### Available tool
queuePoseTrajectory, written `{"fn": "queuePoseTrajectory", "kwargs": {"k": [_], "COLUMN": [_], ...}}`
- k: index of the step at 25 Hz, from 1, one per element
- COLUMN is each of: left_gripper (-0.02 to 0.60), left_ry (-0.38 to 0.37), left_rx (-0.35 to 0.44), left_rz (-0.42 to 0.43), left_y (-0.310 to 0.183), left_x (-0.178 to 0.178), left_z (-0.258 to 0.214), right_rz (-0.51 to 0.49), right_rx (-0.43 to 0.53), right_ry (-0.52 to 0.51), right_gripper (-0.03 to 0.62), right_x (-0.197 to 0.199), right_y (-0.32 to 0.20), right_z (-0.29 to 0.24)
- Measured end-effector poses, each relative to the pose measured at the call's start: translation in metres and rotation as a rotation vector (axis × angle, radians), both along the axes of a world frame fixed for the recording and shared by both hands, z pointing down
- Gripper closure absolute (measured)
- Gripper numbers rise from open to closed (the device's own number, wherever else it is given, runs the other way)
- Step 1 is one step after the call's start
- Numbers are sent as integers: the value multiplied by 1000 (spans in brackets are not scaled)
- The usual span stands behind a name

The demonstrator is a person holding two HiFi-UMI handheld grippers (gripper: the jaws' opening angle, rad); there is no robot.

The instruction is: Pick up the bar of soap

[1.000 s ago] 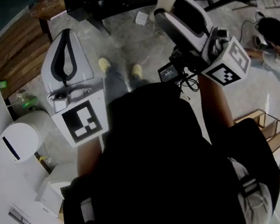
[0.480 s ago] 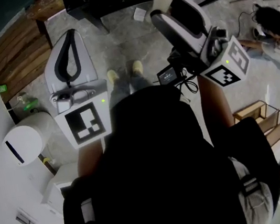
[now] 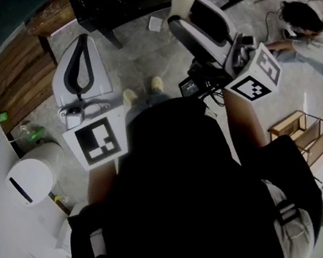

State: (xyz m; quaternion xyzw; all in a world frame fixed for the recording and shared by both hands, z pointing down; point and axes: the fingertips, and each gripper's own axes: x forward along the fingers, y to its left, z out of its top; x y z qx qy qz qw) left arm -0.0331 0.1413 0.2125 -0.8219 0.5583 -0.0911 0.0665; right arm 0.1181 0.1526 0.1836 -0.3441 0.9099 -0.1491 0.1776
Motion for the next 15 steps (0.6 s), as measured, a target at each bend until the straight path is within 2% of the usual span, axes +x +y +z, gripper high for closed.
{"fn": "queuePoseTrajectory", "kwargs": {"k": [15], "left_gripper": [581], "left_ry": [13], "left_rx": [19], "left_rz": [13], "left_y": [-16], "left_x": [-17], "left_z": [-5], "right_rz": [27], "right_rx": [11], "right_ry": [23], "right_gripper": [324], "right_x": [-16], "right_y": [-13], "right_z": [-7]}}
